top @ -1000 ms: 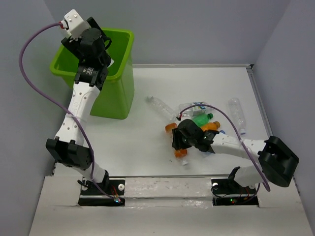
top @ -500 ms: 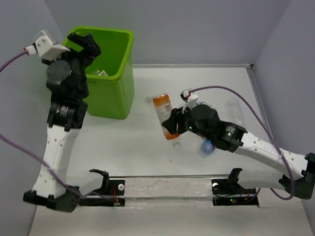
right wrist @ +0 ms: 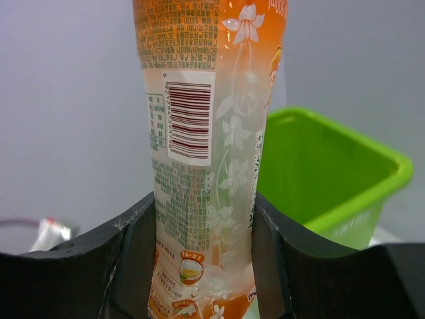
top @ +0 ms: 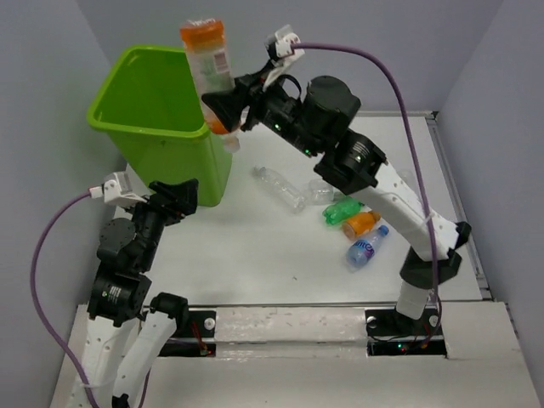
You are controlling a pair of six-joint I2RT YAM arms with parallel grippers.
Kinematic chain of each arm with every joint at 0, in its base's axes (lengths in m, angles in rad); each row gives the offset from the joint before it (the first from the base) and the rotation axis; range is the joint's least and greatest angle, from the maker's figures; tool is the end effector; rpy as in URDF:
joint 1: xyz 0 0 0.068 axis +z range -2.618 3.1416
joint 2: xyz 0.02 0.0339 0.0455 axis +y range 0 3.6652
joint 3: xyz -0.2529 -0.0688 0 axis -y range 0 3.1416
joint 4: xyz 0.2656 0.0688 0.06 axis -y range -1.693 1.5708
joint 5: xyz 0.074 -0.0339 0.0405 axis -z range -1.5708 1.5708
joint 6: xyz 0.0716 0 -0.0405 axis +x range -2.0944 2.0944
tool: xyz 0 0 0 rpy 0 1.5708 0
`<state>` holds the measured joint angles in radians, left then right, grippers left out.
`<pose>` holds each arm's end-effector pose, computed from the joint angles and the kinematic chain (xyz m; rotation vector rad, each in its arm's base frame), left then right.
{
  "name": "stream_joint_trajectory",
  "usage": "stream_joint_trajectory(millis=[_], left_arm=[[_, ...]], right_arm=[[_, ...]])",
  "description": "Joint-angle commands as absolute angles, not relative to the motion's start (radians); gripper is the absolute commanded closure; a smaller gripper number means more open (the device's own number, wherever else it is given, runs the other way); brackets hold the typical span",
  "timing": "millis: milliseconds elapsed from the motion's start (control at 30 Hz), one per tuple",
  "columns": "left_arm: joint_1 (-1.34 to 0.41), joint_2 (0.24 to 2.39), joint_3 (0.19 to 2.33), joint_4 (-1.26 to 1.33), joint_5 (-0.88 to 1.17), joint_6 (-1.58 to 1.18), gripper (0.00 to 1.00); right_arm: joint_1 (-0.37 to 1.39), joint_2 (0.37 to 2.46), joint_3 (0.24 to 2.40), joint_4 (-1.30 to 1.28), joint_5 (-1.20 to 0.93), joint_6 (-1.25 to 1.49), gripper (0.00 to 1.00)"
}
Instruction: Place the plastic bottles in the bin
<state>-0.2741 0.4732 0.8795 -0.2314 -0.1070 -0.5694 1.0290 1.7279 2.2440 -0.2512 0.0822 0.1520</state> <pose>0.1543 -0.0354 0.4141 -0.2992 1.3940 -0.6249 0.2120 0.3408 0.5846 -0.5137 1.2684 0.9480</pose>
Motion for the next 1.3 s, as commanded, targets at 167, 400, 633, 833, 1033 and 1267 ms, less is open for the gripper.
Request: stream_joint_trajectory(millis=[167,400,633,833,1033,1267], left_arm=[[-0.278,0.287,0.533,-0.246,0.358,-0.788,0.01],[-0.285,0.295,0.417,-0.215,0.449,-0.805,0.01],[-0.328,0.307,0.278,-0.111,0.485,-0.887,0.01],[-0.481,0.497,0.374,-0.048,0.274,-0.879,0.01],[-0.688,0.725,0.475,0.049,0.066,-0.931,0.01],[-0.882,1.075,0.665,0.153,-0.295,-1.054,0.01]], right_arm=[[1.037,2.127,2.528,0.377,0.071,-0.213,0.54],[0.974,2.427,2.743,0.610,0.083,-0.249,0.50],[0.905,2.470,2.714,0.549,0.034,-0.129,0.08],[0.905,2.344,2.654,0.454,-0.060,-0.085,0.00],[0.905,2.165,2.469,0.377,-0.094,-0.037,0.00],[0.881,1.509,1.594,0.367,-0.005,-0.006,0.43]])
